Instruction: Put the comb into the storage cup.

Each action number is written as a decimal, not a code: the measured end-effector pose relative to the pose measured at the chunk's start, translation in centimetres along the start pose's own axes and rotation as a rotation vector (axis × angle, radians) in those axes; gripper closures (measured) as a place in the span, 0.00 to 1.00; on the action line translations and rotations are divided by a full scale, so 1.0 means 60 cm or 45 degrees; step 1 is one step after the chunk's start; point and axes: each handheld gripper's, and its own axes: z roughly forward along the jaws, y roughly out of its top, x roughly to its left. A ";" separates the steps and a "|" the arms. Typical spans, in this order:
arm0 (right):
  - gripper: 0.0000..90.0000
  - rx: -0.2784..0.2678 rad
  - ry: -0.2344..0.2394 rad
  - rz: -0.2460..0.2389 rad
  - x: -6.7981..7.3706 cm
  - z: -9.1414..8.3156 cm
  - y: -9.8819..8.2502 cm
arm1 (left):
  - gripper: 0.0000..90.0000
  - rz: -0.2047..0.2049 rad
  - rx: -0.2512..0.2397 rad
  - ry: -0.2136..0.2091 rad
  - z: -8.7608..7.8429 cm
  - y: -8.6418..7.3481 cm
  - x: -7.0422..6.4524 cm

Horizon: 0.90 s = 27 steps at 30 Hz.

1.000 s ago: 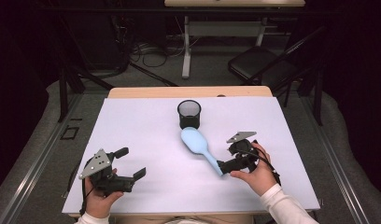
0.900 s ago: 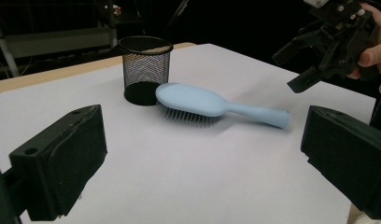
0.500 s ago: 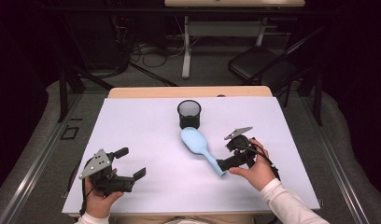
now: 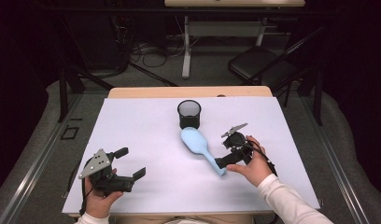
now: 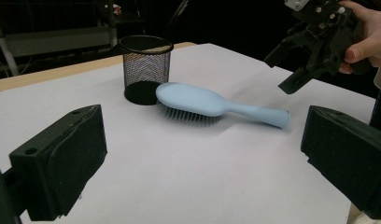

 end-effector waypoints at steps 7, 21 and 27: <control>0.00 0.025 -0.003 -0.023 0.008 0.007 0.011 | 0.00 0.000 0.004 0.000 0.001 0.000 0.000; 0.01 0.092 0.020 -0.052 0.023 0.028 0.027 | 0.00 0.000 0.006 0.007 -0.001 0.000 0.000; 0.01 0.106 0.018 -0.054 0.022 0.034 0.029 | 0.00 -0.003 0.005 0.007 -0.001 0.000 0.001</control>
